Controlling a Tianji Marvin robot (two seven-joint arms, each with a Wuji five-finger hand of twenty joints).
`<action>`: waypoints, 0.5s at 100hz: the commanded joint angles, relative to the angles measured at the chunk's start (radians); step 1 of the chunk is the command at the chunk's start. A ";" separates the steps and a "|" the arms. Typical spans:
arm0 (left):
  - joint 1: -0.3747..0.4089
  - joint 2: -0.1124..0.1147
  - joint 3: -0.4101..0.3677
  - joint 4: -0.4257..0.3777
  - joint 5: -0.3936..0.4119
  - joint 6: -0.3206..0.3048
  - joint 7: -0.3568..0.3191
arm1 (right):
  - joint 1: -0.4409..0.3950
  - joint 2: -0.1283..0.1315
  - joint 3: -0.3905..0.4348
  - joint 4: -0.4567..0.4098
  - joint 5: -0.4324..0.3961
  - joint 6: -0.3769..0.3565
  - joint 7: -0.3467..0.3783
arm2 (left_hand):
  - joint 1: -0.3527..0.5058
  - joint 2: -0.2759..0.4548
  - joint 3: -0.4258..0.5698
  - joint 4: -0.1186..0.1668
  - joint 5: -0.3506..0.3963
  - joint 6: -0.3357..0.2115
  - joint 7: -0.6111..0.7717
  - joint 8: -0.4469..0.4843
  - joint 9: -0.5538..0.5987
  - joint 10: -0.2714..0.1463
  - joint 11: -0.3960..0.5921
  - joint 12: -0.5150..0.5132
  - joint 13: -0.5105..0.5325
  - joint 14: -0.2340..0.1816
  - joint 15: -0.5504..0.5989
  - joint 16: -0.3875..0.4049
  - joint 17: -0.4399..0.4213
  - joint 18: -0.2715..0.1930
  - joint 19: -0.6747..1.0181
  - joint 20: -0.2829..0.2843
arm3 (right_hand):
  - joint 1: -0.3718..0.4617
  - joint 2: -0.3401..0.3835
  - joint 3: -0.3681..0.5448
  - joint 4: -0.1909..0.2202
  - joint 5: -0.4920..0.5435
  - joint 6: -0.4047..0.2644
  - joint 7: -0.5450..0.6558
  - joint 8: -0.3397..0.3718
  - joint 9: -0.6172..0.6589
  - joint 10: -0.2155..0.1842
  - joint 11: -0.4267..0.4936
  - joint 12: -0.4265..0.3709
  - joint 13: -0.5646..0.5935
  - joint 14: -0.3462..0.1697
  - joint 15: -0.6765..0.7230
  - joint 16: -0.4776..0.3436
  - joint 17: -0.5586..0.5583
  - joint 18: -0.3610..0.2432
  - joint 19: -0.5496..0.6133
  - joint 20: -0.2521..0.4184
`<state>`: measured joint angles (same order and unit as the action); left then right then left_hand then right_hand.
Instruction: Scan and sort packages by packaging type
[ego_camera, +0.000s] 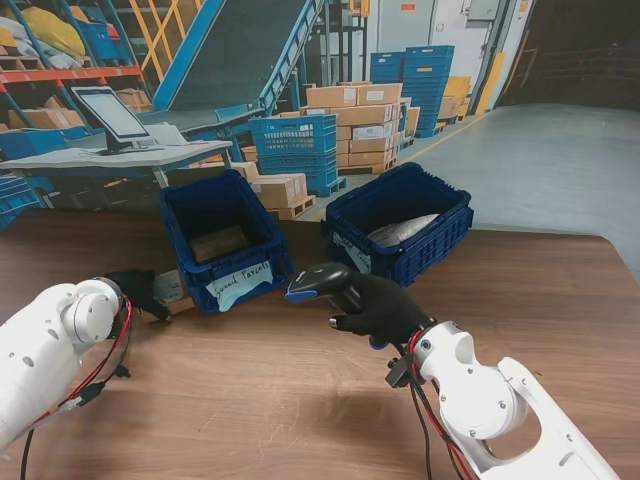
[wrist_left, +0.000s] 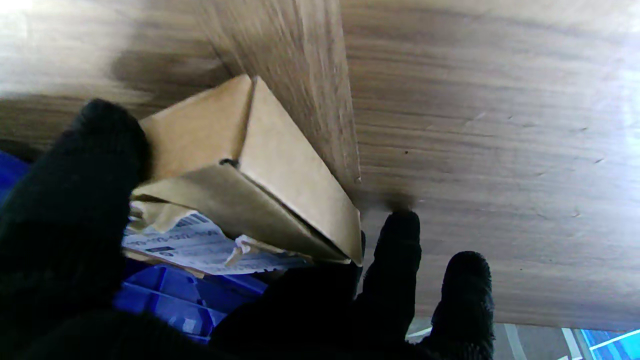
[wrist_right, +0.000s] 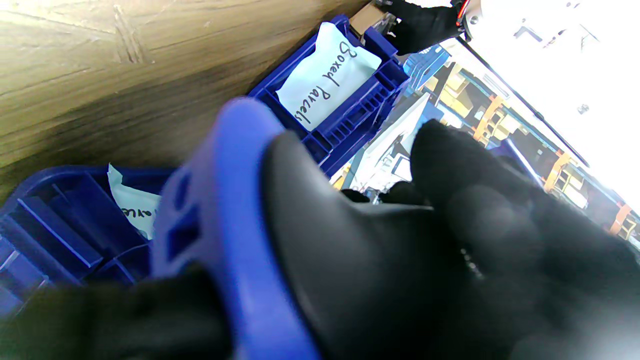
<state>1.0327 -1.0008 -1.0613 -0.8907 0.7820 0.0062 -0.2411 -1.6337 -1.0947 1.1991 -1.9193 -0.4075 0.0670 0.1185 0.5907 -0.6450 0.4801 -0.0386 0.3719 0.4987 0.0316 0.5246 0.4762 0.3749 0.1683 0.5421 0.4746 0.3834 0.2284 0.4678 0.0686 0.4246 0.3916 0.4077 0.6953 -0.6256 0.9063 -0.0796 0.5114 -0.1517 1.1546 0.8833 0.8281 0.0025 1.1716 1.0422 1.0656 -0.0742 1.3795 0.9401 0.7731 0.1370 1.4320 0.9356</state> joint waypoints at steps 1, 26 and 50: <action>0.021 -0.011 0.005 0.022 -0.005 0.006 -0.023 | -0.006 -0.004 0.001 -0.009 0.000 -0.001 0.013 | 0.149 0.093 0.227 0.132 0.208 -0.196 0.269 0.092 0.127 -0.114 0.187 0.053 0.072 -0.022 0.042 0.047 0.018 0.030 0.044 0.023 | 0.082 0.023 0.033 -0.002 0.008 -0.052 0.000 0.001 0.017 0.035 0.013 0.016 0.067 -0.077 0.060 0.039 0.000 -0.001 0.013 0.005; 0.038 -0.024 -0.020 0.018 -0.020 0.035 0.031 | -0.009 -0.006 0.000 -0.007 0.003 -0.002 0.007 | 0.389 -0.039 0.289 0.074 0.221 -0.346 0.845 0.293 0.427 -0.196 0.234 0.482 0.271 -0.056 0.219 0.275 0.105 0.034 0.223 0.067 | 0.082 0.024 0.033 -0.002 0.008 -0.052 0.000 0.001 0.017 0.035 0.012 0.016 0.067 -0.078 0.060 0.039 0.001 -0.001 0.014 0.005; 0.068 -0.025 -0.065 -0.033 -0.004 0.059 0.031 | -0.015 -0.007 0.003 -0.009 0.004 -0.003 -0.003 | 0.425 -0.072 0.345 0.086 0.270 -0.387 0.996 0.249 0.505 -0.205 0.300 0.545 0.370 -0.057 0.310 0.519 0.152 0.057 0.360 0.123 | 0.082 0.024 0.032 -0.002 0.008 -0.052 0.000 0.001 0.017 0.035 0.012 0.016 0.067 -0.078 0.060 0.039 0.001 -0.002 0.013 0.005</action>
<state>1.0794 -1.0214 -1.1265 -0.9121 0.7716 0.0604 -0.1744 -1.6412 -1.0950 1.2019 -1.9185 -0.4033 0.0668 0.1075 0.5898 -0.8673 0.2721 -0.0461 0.4945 0.4554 0.5388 0.7261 0.7872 0.3653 0.2537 0.9772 0.7928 0.3543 0.5063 0.9431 0.2149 0.4357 0.6995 0.5042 0.6953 -0.6256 0.9063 -0.0796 0.5114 -0.1517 1.1545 0.8833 0.8281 0.0024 1.1716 1.0422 1.0656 -0.0742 1.3795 0.9401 0.7727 0.1370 1.4320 0.9356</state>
